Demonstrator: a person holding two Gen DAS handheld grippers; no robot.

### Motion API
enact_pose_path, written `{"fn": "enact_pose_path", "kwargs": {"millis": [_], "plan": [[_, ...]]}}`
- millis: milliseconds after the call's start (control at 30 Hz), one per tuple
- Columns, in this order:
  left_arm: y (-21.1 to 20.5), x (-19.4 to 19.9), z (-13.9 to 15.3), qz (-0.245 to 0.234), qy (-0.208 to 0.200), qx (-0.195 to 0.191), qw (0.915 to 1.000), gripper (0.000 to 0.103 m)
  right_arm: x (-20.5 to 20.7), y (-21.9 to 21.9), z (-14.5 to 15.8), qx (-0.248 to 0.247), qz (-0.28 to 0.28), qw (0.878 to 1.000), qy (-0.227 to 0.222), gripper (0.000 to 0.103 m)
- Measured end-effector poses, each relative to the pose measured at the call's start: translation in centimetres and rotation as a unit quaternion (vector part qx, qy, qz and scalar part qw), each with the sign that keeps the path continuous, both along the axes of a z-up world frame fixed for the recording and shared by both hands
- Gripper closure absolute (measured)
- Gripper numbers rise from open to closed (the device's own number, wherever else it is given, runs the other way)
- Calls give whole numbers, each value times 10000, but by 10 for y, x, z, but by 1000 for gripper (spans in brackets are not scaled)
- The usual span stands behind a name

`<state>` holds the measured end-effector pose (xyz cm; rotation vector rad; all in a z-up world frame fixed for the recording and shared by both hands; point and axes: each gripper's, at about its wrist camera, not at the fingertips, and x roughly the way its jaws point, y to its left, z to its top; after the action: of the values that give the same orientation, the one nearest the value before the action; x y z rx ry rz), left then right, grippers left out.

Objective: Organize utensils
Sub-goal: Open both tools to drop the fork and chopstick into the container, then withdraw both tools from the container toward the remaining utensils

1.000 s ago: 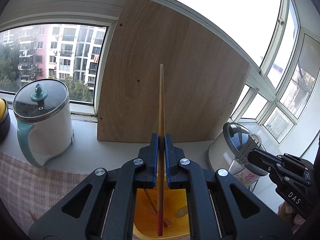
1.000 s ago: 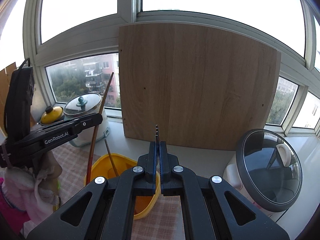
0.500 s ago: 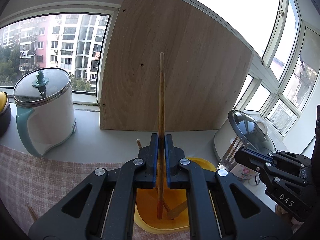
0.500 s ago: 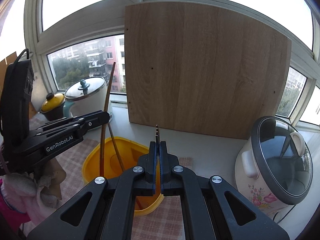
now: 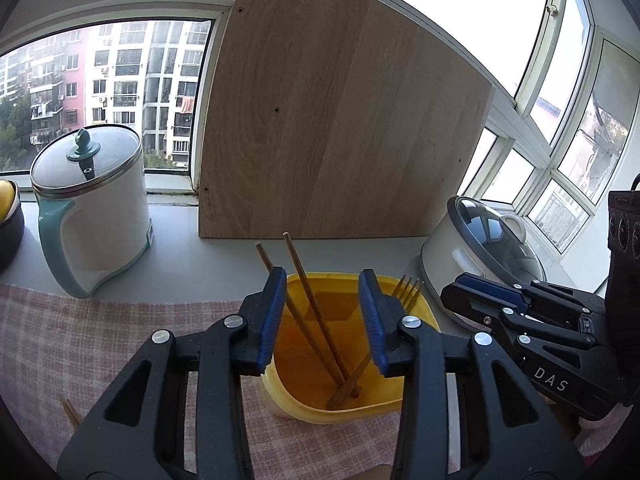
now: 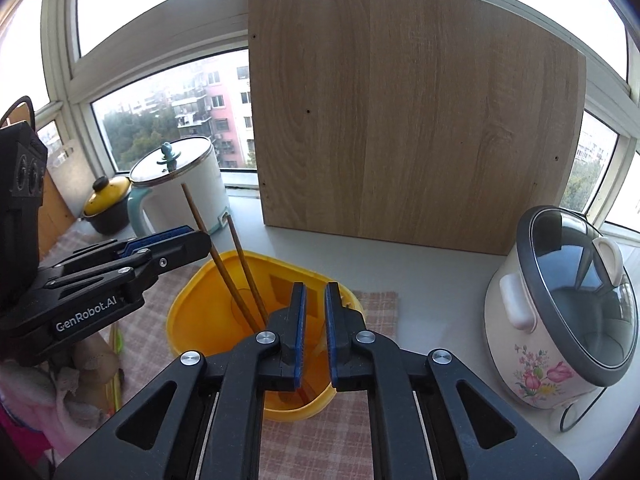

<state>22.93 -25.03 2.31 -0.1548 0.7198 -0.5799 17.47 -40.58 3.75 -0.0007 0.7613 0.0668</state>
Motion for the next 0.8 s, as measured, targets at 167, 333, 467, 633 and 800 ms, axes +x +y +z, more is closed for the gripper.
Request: {"fn": "enact_pose_path", "kwargs": {"millis": [167,333,467,633,800], "plan": [[10,-11,4,20,-29,61,10000,59,-12,0,6,56,-117,9998,-147,60],[27,-20,6,54,-22,106,9999,59,-21,7,9,66,-171,9996,-210,57],[42,-28,7,89,-46,181,9998,59,-31,14,9,93,-213,9994,-270,47],[67,-37,6,78,-40,303,9995,59,-41,22,8,241,-327,9986,-335,36],[101,-46,4,123,-112,437,9989,59,-48,38,5,330,-259,9985,-344,23]]}}
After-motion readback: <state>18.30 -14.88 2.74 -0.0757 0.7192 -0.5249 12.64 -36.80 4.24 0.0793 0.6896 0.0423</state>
